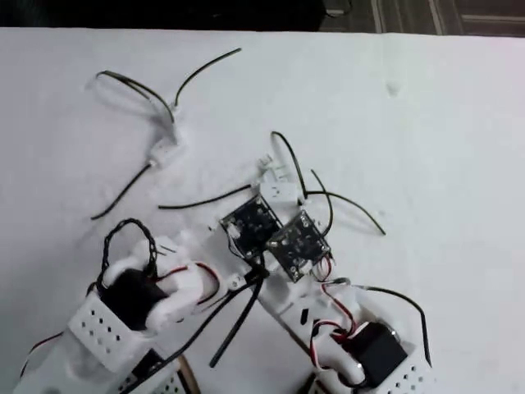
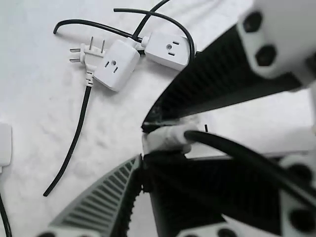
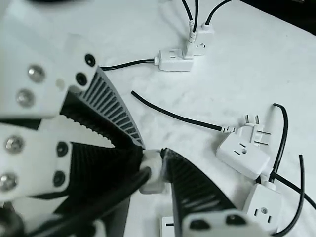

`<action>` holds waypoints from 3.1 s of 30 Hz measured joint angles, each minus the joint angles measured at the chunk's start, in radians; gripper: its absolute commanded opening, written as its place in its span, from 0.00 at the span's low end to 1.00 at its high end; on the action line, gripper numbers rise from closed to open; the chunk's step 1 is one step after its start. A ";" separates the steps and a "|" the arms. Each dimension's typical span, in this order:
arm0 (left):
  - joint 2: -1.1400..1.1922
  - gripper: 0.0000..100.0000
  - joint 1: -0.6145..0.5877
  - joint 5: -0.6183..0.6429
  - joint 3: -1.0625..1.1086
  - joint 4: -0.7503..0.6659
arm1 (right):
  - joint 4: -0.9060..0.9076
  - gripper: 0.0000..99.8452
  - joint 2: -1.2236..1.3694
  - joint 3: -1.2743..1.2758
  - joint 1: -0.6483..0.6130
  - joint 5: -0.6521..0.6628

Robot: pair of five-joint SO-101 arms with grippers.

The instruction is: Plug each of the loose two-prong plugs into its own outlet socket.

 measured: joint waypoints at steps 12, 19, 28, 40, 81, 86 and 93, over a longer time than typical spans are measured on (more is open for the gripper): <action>0.000 0.02 -0.344 -0.046 -0.002 0.015 | 0.086 0.02 0.009 0.000 0.112 0.000; 0.000 0.02 -0.695 -0.077 -0.018 0.015 | 0.160 0.02 0.009 0.009 0.153 0.068; -0.002 0.02 -0.867 -0.146 0.135 -0.089 | 0.138 0.02 0.011 0.132 0.172 0.117; 0.000 0.02 -0.870 -0.149 0.305 -0.229 | 0.000 0.02 0.008 0.315 0.172 0.117; 0.000 0.02 -0.870 -0.149 0.388 -0.299 | -0.107 0.02 0.000 0.462 0.124 0.181; 0.000 0.02 -0.870 -0.149 0.391 -0.299 | -0.107 0.02 0.000 0.463 0.124 0.210; -0.002 0.02 -0.870 -0.149 0.399 -0.299 | -0.107 0.15 -0.002 0.463 0.124 0.216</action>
